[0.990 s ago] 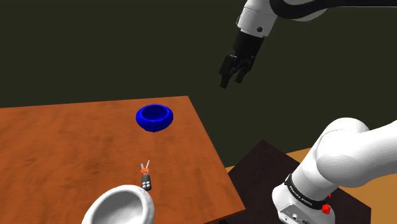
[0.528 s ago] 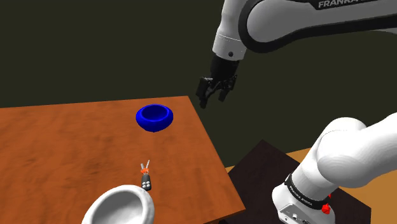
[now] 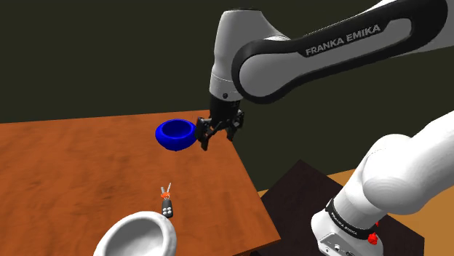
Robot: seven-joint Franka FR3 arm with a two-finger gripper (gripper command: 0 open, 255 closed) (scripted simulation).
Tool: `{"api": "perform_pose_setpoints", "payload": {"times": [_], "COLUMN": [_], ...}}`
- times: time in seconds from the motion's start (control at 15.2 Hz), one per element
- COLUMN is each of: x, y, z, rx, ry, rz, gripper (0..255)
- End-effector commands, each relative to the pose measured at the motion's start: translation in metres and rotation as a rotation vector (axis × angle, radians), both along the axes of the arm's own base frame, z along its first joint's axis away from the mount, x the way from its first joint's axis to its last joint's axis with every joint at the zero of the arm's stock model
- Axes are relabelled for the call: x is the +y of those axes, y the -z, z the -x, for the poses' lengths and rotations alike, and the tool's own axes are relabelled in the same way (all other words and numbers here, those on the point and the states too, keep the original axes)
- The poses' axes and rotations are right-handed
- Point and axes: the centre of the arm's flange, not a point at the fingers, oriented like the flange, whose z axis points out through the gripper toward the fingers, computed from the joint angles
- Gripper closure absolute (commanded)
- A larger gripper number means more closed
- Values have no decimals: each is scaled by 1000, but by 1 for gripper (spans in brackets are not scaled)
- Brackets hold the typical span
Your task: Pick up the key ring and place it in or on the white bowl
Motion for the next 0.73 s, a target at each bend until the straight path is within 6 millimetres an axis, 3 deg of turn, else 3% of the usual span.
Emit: {"api": "perform_pose_setpoints", "payload": {"times": [0.0,0.66], "x": [19,110], "y": [18,110], "z": [-9,-45], "rx": [9,57], "ry": [20,107], "rz": [0,14], "gripper": [0,0]}}
